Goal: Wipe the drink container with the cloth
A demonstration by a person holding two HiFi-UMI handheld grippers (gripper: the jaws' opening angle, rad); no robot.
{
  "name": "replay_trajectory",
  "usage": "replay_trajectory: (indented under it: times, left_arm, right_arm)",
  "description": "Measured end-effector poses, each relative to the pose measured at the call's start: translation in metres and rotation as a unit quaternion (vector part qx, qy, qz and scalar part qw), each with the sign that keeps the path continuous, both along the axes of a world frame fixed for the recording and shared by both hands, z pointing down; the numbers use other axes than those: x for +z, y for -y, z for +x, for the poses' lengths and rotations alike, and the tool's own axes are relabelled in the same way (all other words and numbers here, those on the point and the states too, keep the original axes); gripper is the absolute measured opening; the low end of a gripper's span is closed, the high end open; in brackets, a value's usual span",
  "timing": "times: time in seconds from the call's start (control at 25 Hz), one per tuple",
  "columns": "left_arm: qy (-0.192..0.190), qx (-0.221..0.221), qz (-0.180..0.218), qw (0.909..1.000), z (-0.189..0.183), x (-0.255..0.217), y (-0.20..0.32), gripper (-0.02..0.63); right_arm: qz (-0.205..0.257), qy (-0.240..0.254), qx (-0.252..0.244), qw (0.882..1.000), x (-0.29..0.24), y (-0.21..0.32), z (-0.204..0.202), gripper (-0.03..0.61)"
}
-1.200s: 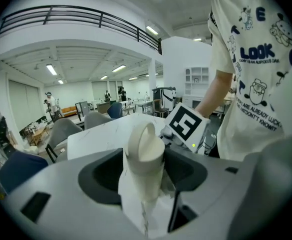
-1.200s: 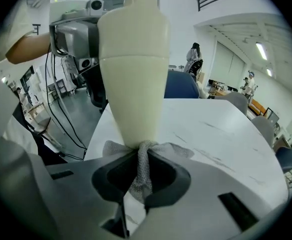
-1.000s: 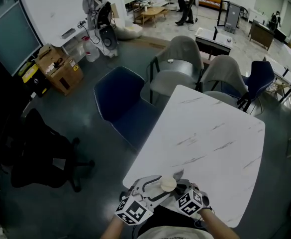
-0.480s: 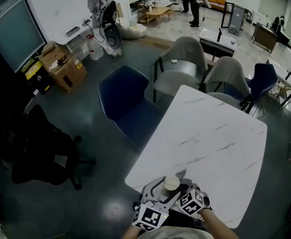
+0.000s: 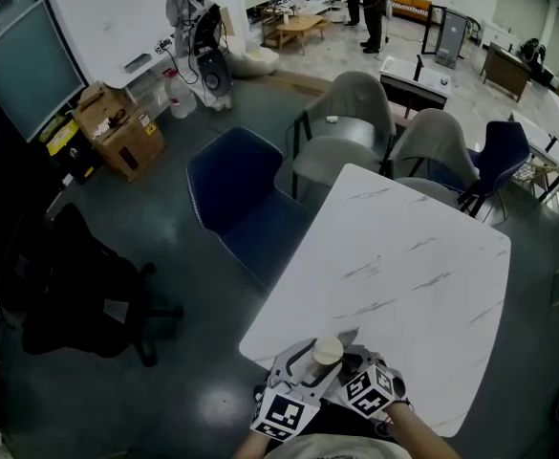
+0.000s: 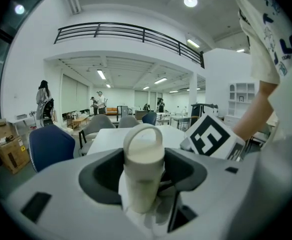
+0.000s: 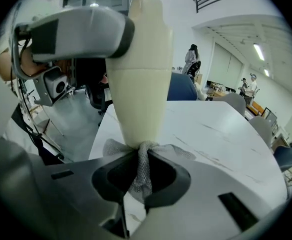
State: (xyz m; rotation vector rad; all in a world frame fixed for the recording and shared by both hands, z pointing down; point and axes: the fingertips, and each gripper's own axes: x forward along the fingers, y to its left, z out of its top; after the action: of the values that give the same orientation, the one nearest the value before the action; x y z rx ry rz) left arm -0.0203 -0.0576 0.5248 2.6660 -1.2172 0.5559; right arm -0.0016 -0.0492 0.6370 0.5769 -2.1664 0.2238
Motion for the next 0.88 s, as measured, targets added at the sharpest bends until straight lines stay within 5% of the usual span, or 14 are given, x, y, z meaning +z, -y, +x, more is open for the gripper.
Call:
replay_trajectory:
  times: [0.4, 0.88]
  left_arm:
    - [-0.002, 0.082, 0.001, 0.9967, -0.001, -0.006, 0.0, 0.262]
    - [-0.002, 0.187, 0.004, 0.9824, -0.005, -0.007, -0.005, 0.258]
  right_arm:
    - [0.026, 0.0, -0.027, 0.999, -0.036, -0.001, -0.003, 0.057]
    - [0.034, -0.011, -0.06, 0.998, -0.083, 0.002, -0.003, 0.057]
